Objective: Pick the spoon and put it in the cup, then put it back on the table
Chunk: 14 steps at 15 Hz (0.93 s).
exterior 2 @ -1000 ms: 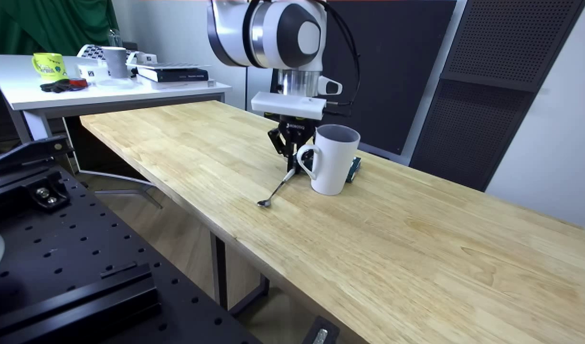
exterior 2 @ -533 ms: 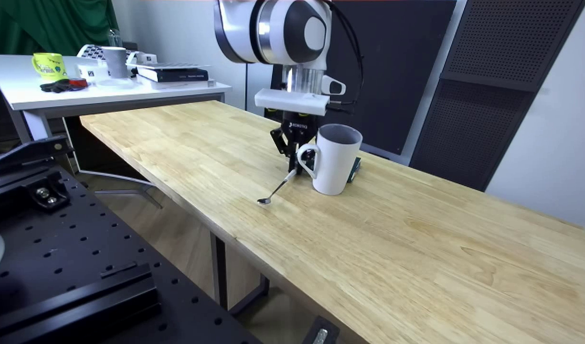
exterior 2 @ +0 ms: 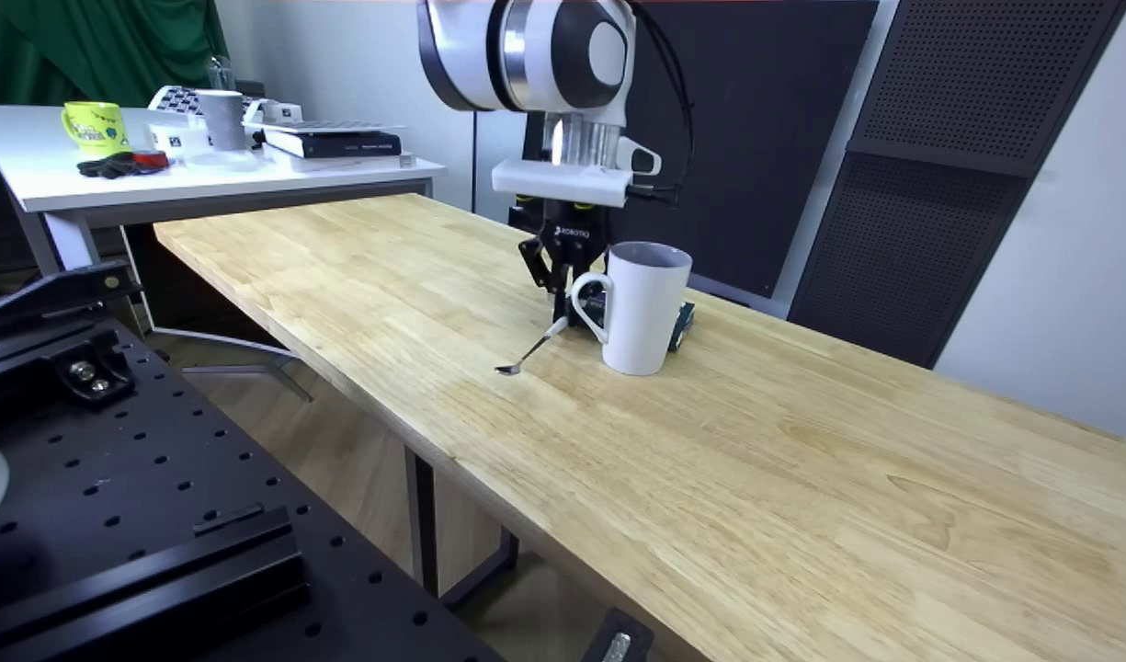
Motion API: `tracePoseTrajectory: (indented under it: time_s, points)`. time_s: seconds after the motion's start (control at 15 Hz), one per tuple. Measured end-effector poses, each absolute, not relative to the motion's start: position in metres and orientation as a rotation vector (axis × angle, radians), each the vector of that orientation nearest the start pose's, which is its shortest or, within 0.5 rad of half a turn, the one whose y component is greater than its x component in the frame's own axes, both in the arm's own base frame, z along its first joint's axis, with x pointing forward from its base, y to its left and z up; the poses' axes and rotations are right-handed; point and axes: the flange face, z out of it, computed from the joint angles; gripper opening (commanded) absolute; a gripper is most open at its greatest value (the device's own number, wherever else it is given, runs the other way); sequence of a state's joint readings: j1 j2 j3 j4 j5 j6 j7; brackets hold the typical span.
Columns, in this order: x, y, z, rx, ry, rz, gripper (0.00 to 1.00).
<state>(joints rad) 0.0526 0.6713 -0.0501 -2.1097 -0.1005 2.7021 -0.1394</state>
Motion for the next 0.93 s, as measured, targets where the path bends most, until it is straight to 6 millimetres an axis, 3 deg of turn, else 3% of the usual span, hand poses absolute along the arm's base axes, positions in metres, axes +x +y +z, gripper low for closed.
tracePoseTrajectory:
  time_s: [0.47, 0.93]
  points:
    - [0.577, 0.016, 0.103, -3.175, -0.418, 0.09, 0.04]
    - [0.606, 0.051, 0.148, -3.128, -0.452, 0.009, 0.04]
